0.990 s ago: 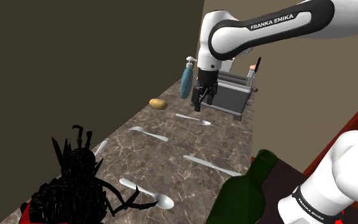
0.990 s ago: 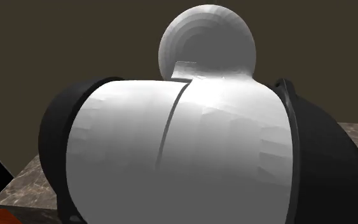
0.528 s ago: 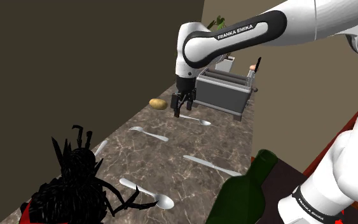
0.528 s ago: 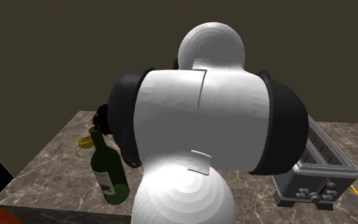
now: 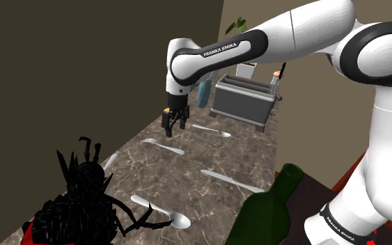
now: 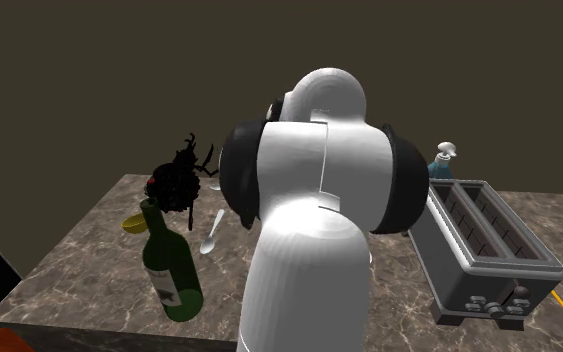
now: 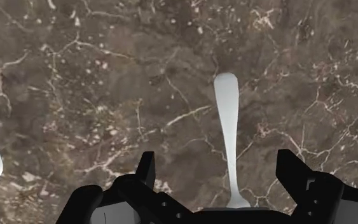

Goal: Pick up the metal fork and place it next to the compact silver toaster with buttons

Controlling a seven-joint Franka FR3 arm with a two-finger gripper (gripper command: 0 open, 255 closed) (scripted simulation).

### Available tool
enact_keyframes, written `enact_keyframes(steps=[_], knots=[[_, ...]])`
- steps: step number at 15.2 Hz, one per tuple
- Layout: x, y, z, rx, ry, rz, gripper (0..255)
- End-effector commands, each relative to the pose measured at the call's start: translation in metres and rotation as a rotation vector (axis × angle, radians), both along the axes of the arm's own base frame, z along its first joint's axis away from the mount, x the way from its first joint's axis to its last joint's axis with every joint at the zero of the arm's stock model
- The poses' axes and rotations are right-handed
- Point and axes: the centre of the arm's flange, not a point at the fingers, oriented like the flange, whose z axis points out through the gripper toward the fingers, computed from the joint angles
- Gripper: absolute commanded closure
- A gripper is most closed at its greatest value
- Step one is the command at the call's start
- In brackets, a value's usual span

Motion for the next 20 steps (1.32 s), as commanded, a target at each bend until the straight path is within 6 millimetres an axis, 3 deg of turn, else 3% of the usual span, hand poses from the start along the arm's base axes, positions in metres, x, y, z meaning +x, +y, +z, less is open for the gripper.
enact_keyframes(steps=[1, 3, 11, 18, 19, 20], knots=[[0.013, 0.021, -0.012, 0.017, 0.004, 0.025, 0], [0.023, 0.035, -0.019, 0.029, 0.006, 0.043, 0], [0.016, 0.041, -0.058, 0.029, 0.006, 0.043, 0], [0.016, 0.041, -0.058, 0.029, 0.006, 0.043, 0], [0.016, 0.041, -0.058, 0.029, 0.006, 0.043, 255], [0.016, 0.041, -0.058, 0.029, 0.006, 0.043, 255]])
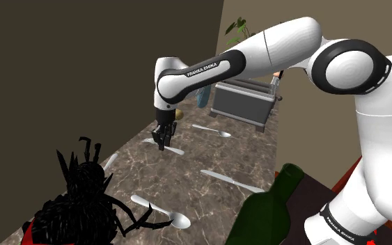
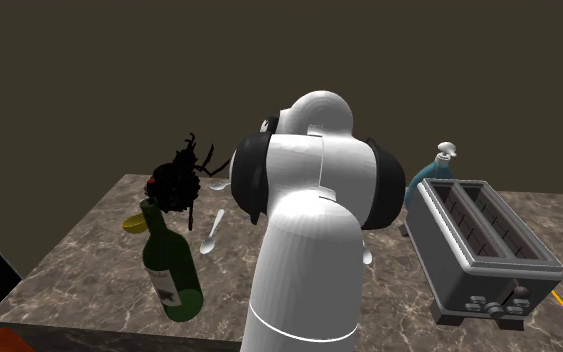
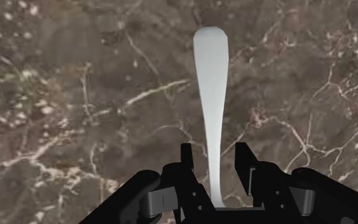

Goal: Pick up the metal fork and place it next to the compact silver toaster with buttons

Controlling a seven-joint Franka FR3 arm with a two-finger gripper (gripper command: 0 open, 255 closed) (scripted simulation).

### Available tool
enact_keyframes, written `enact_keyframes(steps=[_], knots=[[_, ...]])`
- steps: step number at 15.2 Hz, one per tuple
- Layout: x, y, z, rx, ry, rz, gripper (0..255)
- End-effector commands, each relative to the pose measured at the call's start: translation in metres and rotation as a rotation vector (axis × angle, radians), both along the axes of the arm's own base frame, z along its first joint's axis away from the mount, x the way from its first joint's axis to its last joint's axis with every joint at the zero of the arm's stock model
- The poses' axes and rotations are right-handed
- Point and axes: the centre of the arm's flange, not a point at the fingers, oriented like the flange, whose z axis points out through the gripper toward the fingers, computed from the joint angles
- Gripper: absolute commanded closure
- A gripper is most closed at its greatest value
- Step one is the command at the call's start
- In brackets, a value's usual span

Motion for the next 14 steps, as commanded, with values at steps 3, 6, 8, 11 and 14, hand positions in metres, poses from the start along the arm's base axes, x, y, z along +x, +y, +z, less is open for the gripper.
enact_keyframes(steps=[3, 6, 8, 11, 14], knots=[[0.000, 0.000, 0.000, -0.001, 0.001, 0.000, 255], [0.000, 0.000, -0.001, -0.001, 0.001, 0.000, 255], [0.000, 0.000, 0.000, -0.001, 0.001, 0.000, 255], [0.000, 0.000, 0.015, -0.001, 0.001, 0.000, 255], [0.000, 0.000, 0.031, -0.001, 0.001, 0.000, 255]])
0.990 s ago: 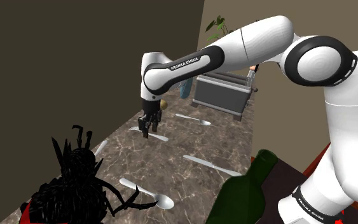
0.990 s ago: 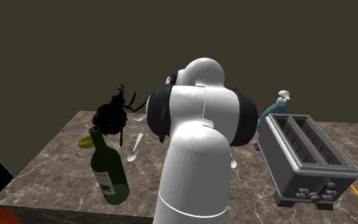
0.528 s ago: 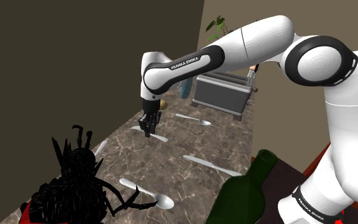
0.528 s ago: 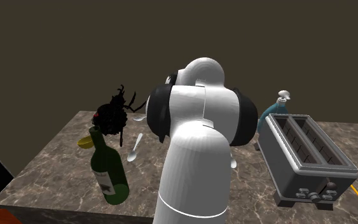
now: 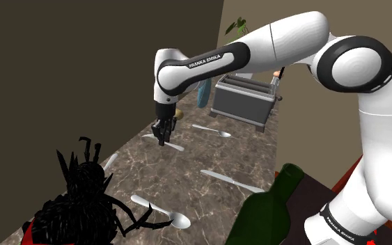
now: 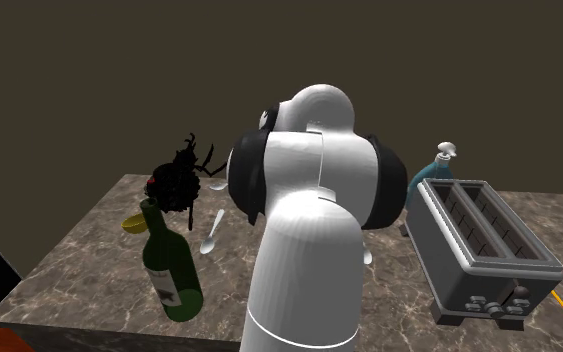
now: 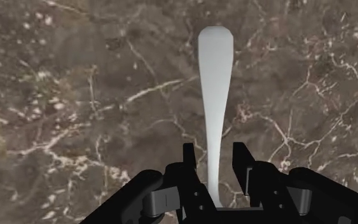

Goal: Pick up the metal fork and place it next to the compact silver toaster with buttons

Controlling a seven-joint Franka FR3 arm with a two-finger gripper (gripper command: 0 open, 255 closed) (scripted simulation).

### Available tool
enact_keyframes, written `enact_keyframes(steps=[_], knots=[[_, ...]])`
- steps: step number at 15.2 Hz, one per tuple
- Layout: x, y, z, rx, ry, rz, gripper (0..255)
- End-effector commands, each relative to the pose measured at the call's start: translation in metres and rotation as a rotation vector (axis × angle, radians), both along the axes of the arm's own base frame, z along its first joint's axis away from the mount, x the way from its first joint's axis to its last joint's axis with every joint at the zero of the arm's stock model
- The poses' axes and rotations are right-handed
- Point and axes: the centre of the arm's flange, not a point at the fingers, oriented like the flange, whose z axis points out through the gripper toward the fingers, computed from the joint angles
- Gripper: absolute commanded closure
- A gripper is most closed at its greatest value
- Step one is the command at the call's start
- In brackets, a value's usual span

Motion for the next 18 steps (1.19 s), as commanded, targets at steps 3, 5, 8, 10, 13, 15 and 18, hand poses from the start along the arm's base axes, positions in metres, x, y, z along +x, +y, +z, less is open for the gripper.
enact_keyframes(steps=[3, 5, 8, 10, 13, 15, 18], knots=[[0.000, 0.000, 0.021, 0.000, 0.000, 0.000, 255], [0.000, 0.000, 0.031, 0.000, 0.000, 0.000, 255], [0.000, 0.000, 0.047, 0.000, 0.000, 0.000, 255], [0.000, 0.000, 0.058, 0.000, 0.000, 0.000, 255], [0.000, 0.000, 0.074, 0.000, 0.000, 0.000, 255], [0.000, 0.000, 0.084, 0.000, 0.000, 0.000, 255], [0.000, 0.000, 0.100, 0.000, 0.000, 0.000, 255]])
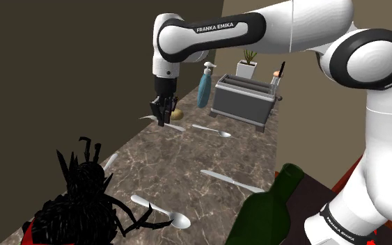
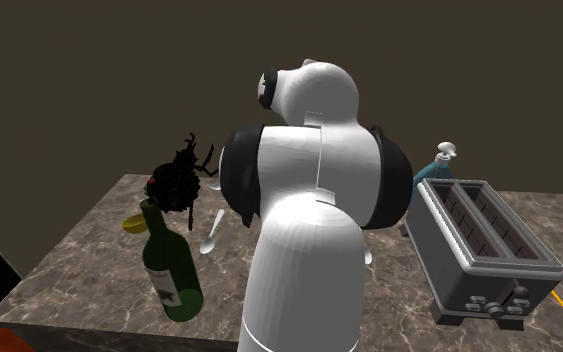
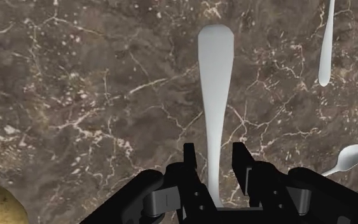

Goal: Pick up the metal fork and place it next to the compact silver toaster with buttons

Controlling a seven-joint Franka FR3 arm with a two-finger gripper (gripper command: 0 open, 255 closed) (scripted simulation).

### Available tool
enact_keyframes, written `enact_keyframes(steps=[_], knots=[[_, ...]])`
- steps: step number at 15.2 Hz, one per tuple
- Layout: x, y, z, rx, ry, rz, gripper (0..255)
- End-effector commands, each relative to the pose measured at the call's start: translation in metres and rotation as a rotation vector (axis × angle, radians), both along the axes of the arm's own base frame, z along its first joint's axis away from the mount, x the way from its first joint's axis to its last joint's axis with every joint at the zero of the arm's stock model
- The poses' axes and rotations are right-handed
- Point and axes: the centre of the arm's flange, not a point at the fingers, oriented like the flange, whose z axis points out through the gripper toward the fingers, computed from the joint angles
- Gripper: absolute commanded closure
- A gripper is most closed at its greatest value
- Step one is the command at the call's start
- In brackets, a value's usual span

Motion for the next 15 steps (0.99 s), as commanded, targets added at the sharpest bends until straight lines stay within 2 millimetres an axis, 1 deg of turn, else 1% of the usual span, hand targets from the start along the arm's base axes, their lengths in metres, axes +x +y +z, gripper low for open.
enact_keyframes(steps=[1, 15], knots=[[0.000, -0.001, 0.011, 0.000, 0.000, 0.000, 255], [0.000, -0.001, 0.085, 0.000, 0.000, 0.000, 255]])
